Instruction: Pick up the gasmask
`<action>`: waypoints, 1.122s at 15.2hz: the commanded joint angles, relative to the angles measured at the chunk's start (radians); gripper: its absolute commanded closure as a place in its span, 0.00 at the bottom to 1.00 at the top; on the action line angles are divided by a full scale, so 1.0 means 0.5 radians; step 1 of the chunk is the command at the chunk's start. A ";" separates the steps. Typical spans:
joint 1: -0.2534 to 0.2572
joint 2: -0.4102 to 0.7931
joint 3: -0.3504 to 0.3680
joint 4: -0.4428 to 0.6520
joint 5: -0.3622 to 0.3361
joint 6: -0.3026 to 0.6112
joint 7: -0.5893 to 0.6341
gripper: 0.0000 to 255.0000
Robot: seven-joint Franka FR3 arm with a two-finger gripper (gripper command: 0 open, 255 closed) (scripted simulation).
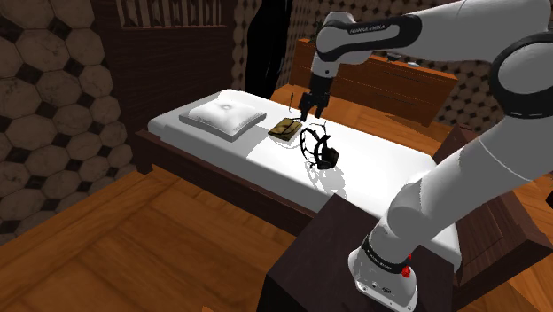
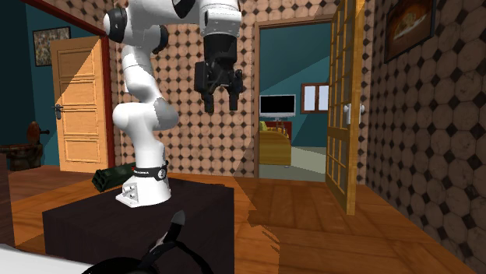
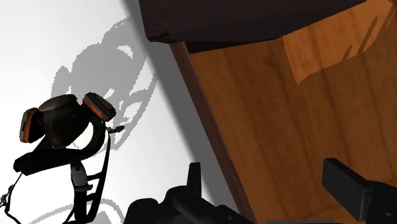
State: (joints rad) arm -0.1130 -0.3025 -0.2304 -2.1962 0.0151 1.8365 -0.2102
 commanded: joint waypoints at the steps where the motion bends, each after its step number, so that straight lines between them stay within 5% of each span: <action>1: -0.022 0.133 -0.057 0.065 0.017 0.041 -0.066 0.00; 17: -0.333 1.333 -0.301 0.939 0.384 0.071 -0.566 0.00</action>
State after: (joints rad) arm -0.2654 0.3267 -0.3787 -1.7656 0.1943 1.8830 -0.4823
